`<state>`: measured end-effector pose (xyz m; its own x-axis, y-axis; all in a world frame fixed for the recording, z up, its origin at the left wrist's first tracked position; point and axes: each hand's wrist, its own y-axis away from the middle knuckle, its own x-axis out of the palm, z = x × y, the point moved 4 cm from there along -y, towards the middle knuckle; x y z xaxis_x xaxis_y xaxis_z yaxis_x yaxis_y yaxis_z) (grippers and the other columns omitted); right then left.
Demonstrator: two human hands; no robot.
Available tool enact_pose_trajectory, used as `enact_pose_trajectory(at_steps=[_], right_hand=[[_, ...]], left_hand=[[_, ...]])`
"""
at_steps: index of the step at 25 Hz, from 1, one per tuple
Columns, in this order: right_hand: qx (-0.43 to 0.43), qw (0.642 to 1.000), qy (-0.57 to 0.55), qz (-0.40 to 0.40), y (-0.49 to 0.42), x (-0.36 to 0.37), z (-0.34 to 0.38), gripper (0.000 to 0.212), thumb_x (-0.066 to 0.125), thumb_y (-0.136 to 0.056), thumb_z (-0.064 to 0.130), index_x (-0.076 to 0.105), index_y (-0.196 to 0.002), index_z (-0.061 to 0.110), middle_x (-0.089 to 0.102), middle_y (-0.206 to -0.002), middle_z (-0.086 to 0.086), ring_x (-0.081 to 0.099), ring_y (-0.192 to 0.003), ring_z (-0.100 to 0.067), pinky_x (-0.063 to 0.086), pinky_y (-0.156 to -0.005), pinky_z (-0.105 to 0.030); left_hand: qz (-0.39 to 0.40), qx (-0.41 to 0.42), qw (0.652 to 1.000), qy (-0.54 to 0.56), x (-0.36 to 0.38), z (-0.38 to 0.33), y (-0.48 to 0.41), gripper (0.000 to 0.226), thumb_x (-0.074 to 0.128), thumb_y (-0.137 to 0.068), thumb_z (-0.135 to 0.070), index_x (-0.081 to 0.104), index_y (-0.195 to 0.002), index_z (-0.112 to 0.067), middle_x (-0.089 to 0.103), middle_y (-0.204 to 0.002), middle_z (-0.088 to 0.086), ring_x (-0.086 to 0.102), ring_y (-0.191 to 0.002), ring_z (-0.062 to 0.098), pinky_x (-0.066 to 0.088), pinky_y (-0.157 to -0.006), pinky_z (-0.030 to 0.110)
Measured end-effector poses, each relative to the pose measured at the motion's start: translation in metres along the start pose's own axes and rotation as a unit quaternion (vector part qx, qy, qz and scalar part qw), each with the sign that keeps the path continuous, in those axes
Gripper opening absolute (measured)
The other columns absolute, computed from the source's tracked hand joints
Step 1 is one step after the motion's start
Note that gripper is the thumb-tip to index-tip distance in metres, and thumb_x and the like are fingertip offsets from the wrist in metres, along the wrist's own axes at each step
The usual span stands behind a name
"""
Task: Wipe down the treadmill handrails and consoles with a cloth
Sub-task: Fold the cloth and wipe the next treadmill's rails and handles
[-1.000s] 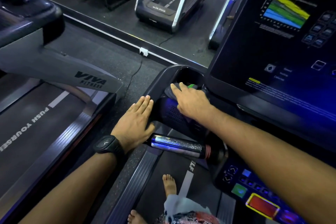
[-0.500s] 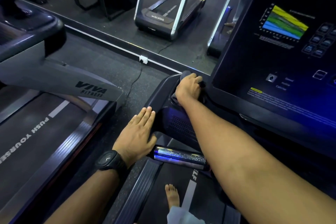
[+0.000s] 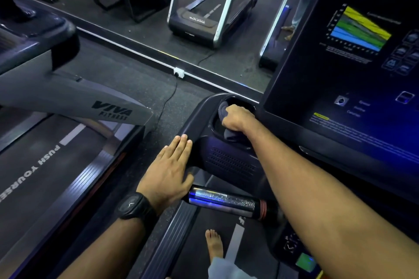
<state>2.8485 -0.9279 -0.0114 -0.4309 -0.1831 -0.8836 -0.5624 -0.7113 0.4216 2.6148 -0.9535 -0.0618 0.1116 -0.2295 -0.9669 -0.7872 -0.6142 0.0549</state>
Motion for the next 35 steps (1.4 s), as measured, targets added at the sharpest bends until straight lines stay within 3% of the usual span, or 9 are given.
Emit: enact_pose_trajectory(at_steps=[4,8,10,16,20,22,30,32,35], right_hand=[[-0.094,0.961,0.255,-0.060,0.019,0.000,0.004,0.032,0.053,-0.096,0.015,0.060,-0.127,0.018,0.065,-0.124,-0.004,0.062,-0.116,-0.027,0.045,-0.090,-0.036],[-0.163,0.821,0.527,-0.150,0.024,0.012,0.006,0.034,0.044,-0.100,0.026,0.058,-0.131,0.021,0.062,-0.124,-0.003,0.055,-0.116,-0.028,0.037,-0.103,-0.047],[-0.183,0.786,0.566,-0.169,0.016,0.014,0.004,0.035,0.042,-0.102,0.025,0.059,-0.132,0.018,0.060,-0.127,-0.004,0.053,-0.118,-0.028,0.034,-0.108,-0.047],[-0.201,0.836,0.507,-0.057,-0.016,0.011,0.005,0.033,0.043,-0.102,0.019,0.063,-0.128,0.022,0.063,-0.130,0.002,0.053,-0.126,-0.022,0.030,-0.110,-0.037],[-0.027,0.887,0.457,0.063,-0.021,0.014,0.009,0.049,0.038,-0.104,0.033,0.040,-0.152,0.022,0.036,-0.160,-0.002,0.023,-0.151,-0.030,0.007,-0.122,-0.056],[0.027,0.890,0.450,0.071,-0.017,0.016,0.010,0.052,0.045,-0.102,0.034,0.041,-0.152,0.023,0.037,-0.159,-0.003,0.023,-0.150,-0.036,0.011,-0.116,-0.068],[0.002,0.917,0.399,0.024,0.020,0.007,0.029,0.039,0.045,-0.101,0.017,0.057,-0.138,0.018,0.054,-0.143,-0.004,0.046,-0.135,-0.032,0.040,-0.105,-0.061],[-0.002,0.955,0.294,-0.030,0.027,0.001,0.028,0.032,0.048,-0.097,0.011,0.065,-0.125,0.012,0.062,-0.132,-0.008,0.057,-0.124,-0.033,0.050,-0.094,-0.048],[0.046,0.986,-0.017,-0.158,0.037,-0.001,0.024,0.033,0.048,-0.095,0.005,0.061,-0.125,0.008,0.061,-0.132,-0.013,0.057,-0.122,-0.035,0.049,-0.093,-0.042]], left_hand=[[-0.002,0.001,1.000,0.004,-0.002,-0.002,-0.001,0.090,0.018,-0.077,-0.050,0.009,-0.158,-0.012,0.000,-0.165,0.004,-0.003,-0.153,0.017,0.014,-0.124,0.040],[-0.010,0.004,1.000,0.001,-0.003,-0.002,0.000,0.088,0.019,-0.078,-0.048,0.013,-0.158,-0.011,0.006,-0.165,0.006,0.001,-0.153,0.018,0.015,-0.124,0.040],[-0.020,0.004,1.000,0.002,-0.002,-0.003,0.002,0.086,0.020,-0.080,-0.047,0.016,-0.157,-0.010,0.009,-0.165,0.007,0.004,-0.153,0.019,0.016,-0.123,0.040],[-0.032,0.007,0.999,0.021,0.001,0.000,0.001,0.080,0.018,-0.086,-0.048,0.016,-0.157,-0.011,0.009,-0.165,0.006,0.003,-0.153,0.018,0.016,-0.123,0.040],[-0.041,0.015,0.998,0.034,0.001,0.001,0.003,0.078,0.020,-0.087,-0.046,0.018,-0.157,-0.012,0.009,-0.164,0.004,0.004,-0.152,0.017,0.015,-0.124,0.040],[-0.042,0.017,0.998,0.039,0.001,0.002,0.004,0.077,0.020,-0.087,-0.046,0.018,-0.157,-0.013,0.009,-0.164,0.003,0.003,-0.152,0.017,0.014,-0.124,0.039],[-0.034,0.021,0.998,0.040,-0.002,0.002,0.003,0.080,0.019,-0.083,-0.042,0.016,-0.158,-0.013,0.008,-0.165,0.004,0.001,-0.153,0.017,0.011,-0.124,0.037],[-0.032,0.021,0.999,0.038,-0.003,0.001,0.003,0.082,0.019,-0.082,-0.042,0.016,-0.158,-0.012,0.007,-0.165,0.005,0.001,-0.153,0.018,0.011,-0.124,0.037],[-0.021,0.020,0.999,0.036,-0.004,0.001,0.003,0.079,0.025,-0.084,-0.038,0.013,-0.158,-0.012,0.004,-0.166,0.005,-0.002,-0.153,0.017,0.010,-0.125,0.038]])
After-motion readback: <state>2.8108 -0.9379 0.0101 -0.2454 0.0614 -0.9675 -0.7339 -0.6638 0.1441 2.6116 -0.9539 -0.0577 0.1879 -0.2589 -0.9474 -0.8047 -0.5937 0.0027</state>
